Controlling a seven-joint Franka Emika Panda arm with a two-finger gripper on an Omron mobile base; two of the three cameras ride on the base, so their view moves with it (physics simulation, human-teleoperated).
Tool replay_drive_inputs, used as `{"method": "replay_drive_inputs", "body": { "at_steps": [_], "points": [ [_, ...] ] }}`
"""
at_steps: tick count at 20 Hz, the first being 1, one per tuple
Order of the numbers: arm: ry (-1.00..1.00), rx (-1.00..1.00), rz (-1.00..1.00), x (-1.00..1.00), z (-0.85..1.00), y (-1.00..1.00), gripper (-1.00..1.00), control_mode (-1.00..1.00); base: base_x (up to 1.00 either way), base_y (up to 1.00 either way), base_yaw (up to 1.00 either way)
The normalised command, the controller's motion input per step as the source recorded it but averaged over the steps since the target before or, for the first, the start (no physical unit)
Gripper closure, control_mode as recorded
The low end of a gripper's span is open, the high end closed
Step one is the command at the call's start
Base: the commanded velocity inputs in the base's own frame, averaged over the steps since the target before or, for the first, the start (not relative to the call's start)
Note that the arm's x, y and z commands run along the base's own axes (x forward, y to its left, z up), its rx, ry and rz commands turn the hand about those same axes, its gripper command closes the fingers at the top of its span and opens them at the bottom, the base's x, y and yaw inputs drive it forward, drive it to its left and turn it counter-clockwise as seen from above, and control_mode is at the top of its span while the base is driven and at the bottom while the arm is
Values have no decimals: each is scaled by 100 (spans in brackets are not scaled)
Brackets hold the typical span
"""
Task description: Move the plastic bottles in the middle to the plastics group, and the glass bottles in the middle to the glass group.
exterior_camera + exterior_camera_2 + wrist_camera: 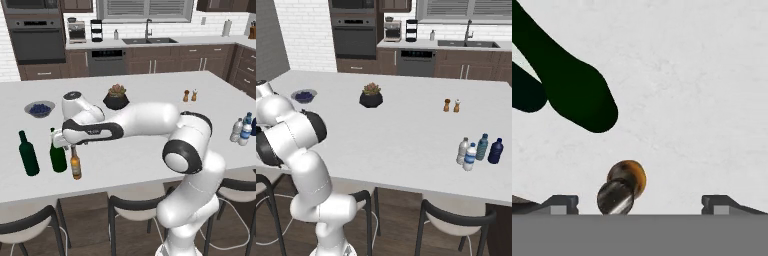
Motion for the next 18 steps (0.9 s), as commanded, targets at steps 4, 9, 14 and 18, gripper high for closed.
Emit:
{"method": "replay_drive_inputs", "body": {
  "at_steps": [4, 9, 14, 18],
  "points": [
    [-12, 0, 0, -9, 42, -45, -100, -100, 0, 0, 0],
    [-7, 3, 0, -19, 26, -73, -100, -100, 0, 0, 0],
    [-6, 9, 0, -33, 12, -96, -100, -100, 0, 0, 0],
    [-8, 10, 0, -52, 0, -100, -100, -100, 0, 0, 0]
  ]
}}
